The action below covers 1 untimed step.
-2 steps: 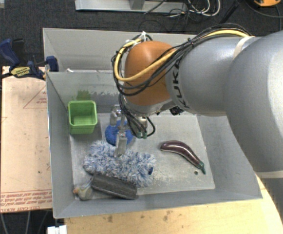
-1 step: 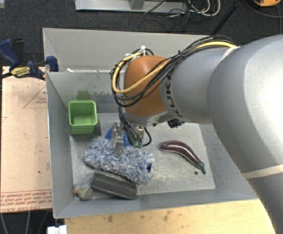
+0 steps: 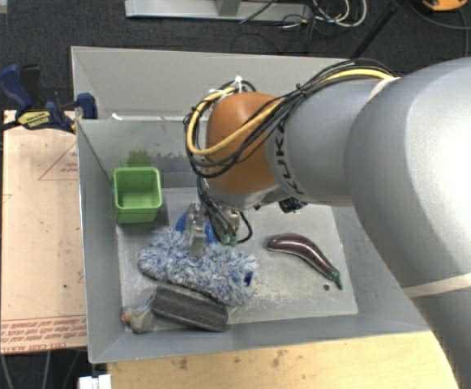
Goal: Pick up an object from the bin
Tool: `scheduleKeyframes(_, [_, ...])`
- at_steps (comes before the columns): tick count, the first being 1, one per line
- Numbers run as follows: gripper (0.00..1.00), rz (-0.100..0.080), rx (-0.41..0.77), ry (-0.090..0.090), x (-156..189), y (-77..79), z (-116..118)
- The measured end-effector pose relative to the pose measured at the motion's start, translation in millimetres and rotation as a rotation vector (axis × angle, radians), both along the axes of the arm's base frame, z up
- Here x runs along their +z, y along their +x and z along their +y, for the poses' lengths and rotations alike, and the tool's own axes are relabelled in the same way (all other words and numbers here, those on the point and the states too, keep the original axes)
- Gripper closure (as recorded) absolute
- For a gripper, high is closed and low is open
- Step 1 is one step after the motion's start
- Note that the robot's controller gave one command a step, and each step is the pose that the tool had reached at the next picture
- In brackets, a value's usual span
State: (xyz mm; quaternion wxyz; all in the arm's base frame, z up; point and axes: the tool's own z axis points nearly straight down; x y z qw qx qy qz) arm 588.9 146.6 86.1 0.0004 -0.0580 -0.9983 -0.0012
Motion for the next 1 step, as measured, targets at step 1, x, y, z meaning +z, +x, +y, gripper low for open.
scheduleKeyframes(1, [1.00,-0.004,0.016,-0.001,136.0,-11.4,-15.6])
